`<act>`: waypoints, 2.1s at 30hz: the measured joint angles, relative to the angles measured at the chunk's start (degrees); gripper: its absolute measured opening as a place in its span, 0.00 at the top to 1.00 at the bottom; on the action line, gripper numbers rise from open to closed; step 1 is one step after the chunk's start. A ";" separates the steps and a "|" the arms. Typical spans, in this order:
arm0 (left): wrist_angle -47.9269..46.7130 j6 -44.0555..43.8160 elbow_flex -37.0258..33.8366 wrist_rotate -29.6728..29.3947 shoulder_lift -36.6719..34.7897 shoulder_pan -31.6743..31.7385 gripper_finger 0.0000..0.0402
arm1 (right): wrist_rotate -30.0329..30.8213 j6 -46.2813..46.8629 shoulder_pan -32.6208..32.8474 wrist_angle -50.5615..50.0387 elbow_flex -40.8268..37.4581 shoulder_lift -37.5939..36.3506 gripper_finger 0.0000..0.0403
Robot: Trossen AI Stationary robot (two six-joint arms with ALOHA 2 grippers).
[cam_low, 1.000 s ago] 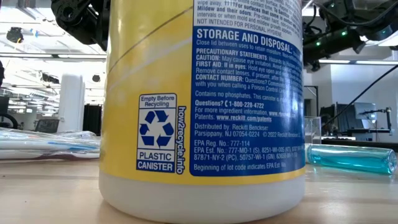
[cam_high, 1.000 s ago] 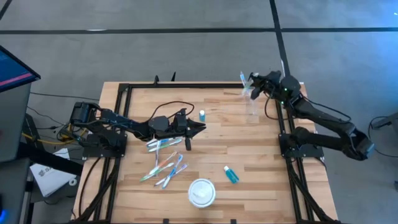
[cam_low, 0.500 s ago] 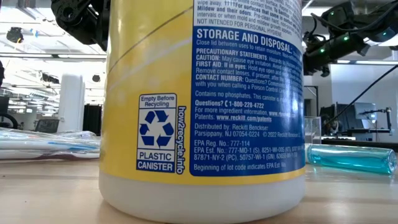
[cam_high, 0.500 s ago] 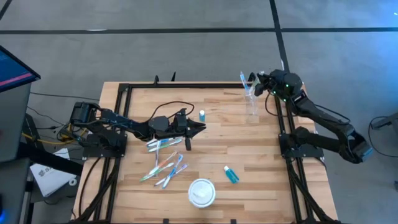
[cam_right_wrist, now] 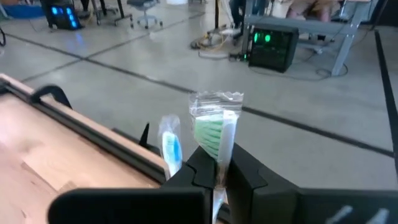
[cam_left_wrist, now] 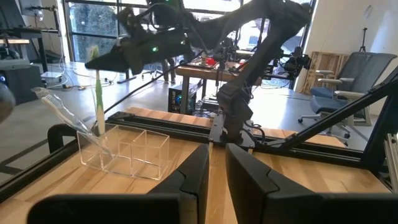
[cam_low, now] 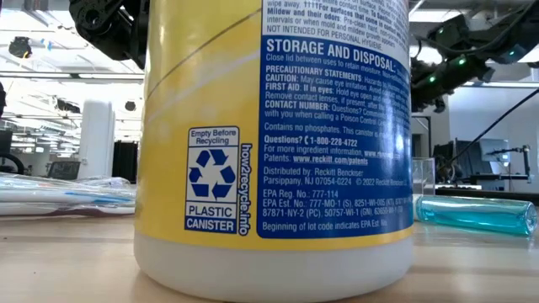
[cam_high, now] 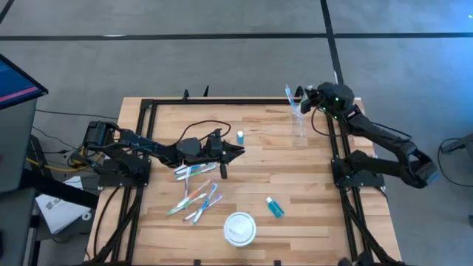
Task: Pick & Place toothbrushing station
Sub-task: Put the green toothbrush into the transparent organizer, then put the purple toothbrush into the transparent organizer
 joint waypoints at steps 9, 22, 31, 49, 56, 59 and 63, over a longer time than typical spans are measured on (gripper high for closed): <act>-0.02 0.02 -0.02 0.03 0.00 0.02 0.88 | -0.02 -0.56 -0.50 2.74 0.00 5.01 0.97; -0.04 0.00 -0.02 0.22 0.00 0.02 0.88 | -0.24 0.03 -1.22 2.71 0.00 9.86 0.96; -0.06 0.01 -0.03 0.18 0.00 0.01 0.88 | -0.24 0.01 -1.22 2.54 0.00 11.22 0.91; -0.15 0.00 -0.26 -0.02 0.00 0.02 0.88 | -4.12 -3.21 -0.96 2.70 0.00 11.22 0.77; -0.17 0.00 -0.26 0.01 0.00 0.00 0.88 | -5.68 -3.37 -0.96 2.48 0.00 11.22 0.63; -0.19 0.00 -0.26 0.03 0.00 0.02 0.88 | -5.77 -3.14 -0.96 2.47 0.00 11.22 0.59; -0.19 0.00 -0.26 0.05 0.00 0.02 0.88 | -6.21 -3.34 -0.96 2.26 0.00 11.22 0.57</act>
